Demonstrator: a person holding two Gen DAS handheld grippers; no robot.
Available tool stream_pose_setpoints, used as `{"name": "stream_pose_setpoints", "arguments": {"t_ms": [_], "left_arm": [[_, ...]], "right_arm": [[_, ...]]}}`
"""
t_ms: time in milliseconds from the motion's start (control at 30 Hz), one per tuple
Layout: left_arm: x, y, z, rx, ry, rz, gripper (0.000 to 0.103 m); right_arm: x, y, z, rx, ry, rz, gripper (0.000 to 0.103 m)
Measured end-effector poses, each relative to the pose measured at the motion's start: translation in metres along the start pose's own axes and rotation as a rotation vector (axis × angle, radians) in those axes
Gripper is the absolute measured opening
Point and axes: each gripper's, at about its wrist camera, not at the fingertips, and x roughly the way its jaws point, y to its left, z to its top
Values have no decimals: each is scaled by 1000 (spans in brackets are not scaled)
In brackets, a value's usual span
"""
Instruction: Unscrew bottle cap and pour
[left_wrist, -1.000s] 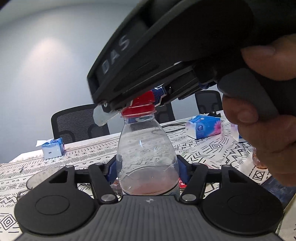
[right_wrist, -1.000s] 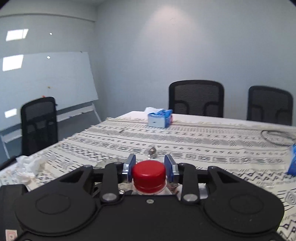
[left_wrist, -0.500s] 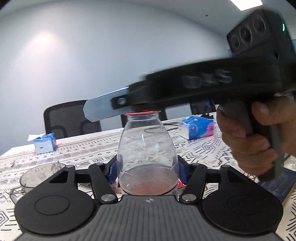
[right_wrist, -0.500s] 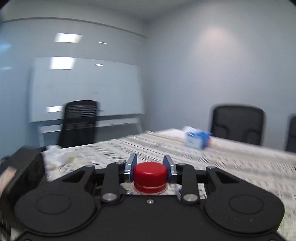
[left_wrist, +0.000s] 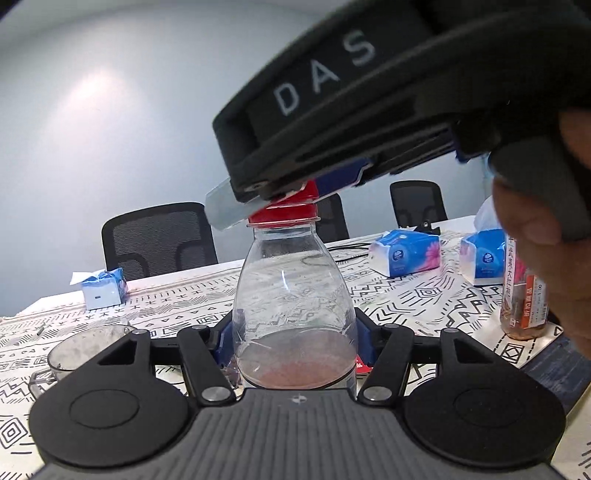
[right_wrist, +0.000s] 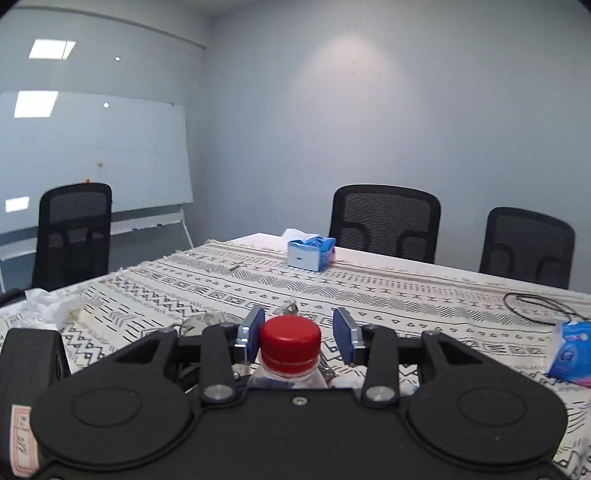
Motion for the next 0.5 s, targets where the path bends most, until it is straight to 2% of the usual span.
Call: {"name": "stream_pose_setpoints", "arguments": {"t_ms": [67,167,233,333,500], "left_arm": [[-1,0,0,-6,1,1,59],[-1,7,1,-27,4,-25,58],[1,12,1,-37,6,-42,58],[2,19,1,-54,9,-64,58],[2,21,0,-58,10,-79,58]], "right_arm": [[-3,3,0,-14,-7,-1,33],[-3,2,-3,-39,-23,23,32],[1,-7,-3,-21,-28,80,32],[12,-33,-4,14,-40,230,32],[25,-73,-14,10,-111,505,32]]}}
